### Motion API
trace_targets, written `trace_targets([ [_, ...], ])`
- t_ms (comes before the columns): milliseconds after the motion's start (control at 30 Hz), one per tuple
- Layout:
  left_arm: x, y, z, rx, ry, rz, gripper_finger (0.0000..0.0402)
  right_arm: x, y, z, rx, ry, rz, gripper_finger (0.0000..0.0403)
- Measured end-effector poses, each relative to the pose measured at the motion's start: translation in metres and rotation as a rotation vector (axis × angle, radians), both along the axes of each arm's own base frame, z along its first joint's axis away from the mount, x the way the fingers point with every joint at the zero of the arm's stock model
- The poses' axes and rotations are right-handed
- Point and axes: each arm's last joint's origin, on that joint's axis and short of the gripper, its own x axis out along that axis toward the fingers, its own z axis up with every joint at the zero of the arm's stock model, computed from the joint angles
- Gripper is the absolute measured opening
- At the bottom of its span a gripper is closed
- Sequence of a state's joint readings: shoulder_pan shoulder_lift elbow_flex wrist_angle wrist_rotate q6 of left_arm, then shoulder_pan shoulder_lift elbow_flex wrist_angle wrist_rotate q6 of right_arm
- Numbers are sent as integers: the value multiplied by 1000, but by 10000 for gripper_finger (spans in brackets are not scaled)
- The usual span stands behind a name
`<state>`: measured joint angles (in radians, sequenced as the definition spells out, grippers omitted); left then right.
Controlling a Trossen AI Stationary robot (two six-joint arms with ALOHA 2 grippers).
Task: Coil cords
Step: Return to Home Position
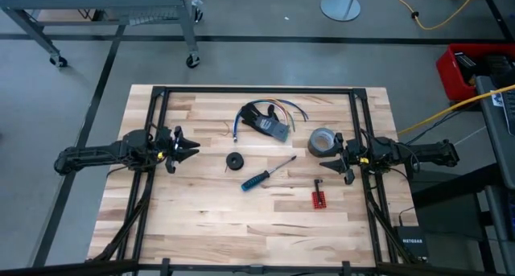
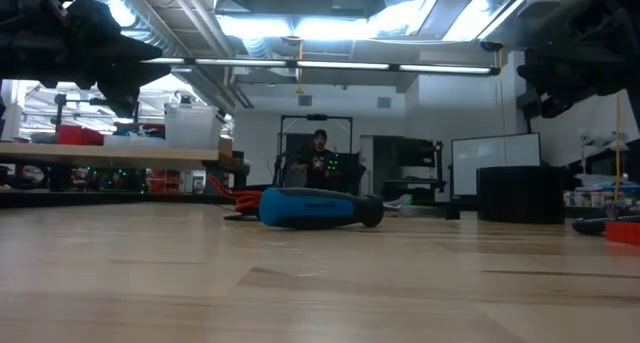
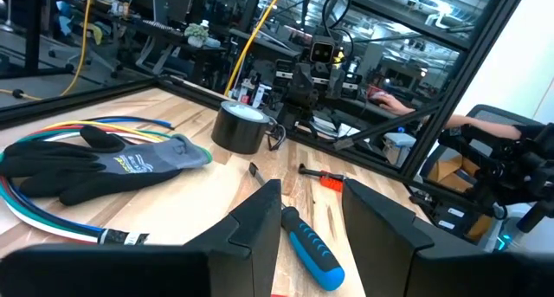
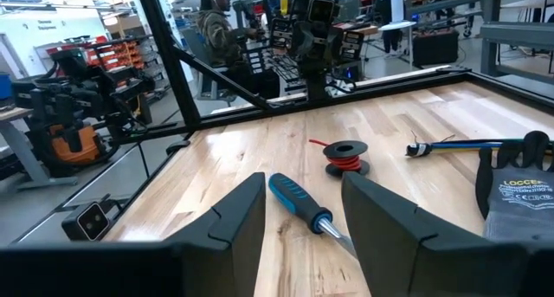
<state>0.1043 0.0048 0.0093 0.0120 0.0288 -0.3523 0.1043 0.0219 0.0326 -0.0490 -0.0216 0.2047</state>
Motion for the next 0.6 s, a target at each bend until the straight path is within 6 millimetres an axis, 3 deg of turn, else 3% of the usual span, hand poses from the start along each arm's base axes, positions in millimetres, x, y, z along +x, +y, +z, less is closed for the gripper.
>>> trace_targets([
  [600, 0, 0, 0, 0, 0, 0, 117, 0, -1, 0, -2, 0, -26, 158],
])
